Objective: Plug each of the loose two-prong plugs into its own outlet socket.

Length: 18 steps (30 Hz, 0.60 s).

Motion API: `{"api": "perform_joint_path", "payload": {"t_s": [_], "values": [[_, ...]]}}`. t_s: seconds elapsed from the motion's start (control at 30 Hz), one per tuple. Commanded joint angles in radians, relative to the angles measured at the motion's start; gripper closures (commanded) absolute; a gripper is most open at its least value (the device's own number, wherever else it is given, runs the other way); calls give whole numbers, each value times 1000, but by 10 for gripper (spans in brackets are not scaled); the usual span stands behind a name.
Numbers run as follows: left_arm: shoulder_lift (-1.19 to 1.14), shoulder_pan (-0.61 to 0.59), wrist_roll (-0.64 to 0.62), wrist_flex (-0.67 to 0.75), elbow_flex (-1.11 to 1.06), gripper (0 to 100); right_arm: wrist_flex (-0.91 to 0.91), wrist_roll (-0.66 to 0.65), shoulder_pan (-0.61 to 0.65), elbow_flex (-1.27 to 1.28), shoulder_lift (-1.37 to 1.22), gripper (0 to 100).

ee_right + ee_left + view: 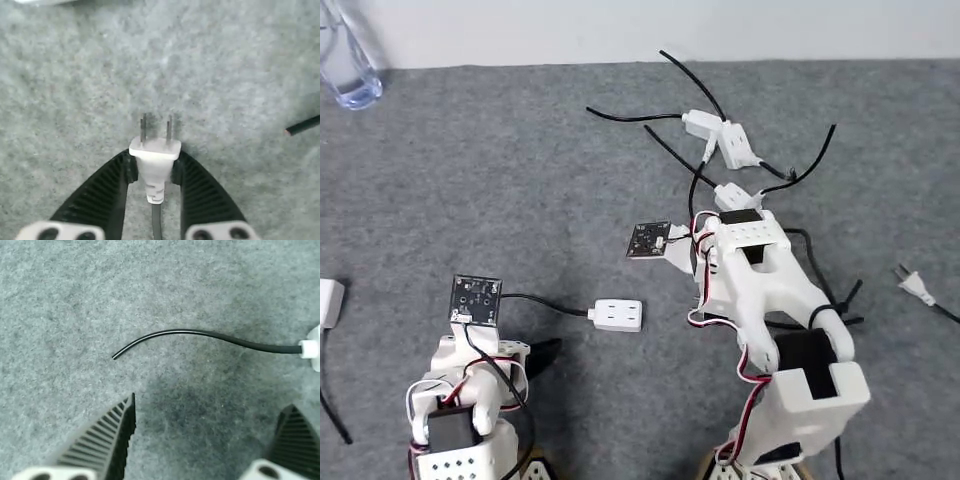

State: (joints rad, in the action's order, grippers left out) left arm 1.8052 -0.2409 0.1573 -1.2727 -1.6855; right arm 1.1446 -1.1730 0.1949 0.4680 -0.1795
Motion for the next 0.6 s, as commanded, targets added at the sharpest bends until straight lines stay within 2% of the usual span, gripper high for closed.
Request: {"api": "perform_joint_path", "payload": {"t_s": [0.0, 0.2, 0.3, 0.37, 0.47, 0.57], "values": [[15, 2, -14, 11, 4, 585, 2, -43, 5, 54, 4, 991], [17, 11, -15, 17, 8, 585, 59, 80, 41, 51, 94, 991], [18, 80, -40, 21, 13, 585, 137, 104, 81, 54, 223, 991], [18, 161, -126, 57, 33, 585, 182, 133, 113, 55, 303, 991], [18, 292, -288, 133, 65, 583, 193, 281, 168, 55, 389, 991], [17, 420, -368, 199, 62, 583, 193, 379, 214, 54, 435, 991]]}}
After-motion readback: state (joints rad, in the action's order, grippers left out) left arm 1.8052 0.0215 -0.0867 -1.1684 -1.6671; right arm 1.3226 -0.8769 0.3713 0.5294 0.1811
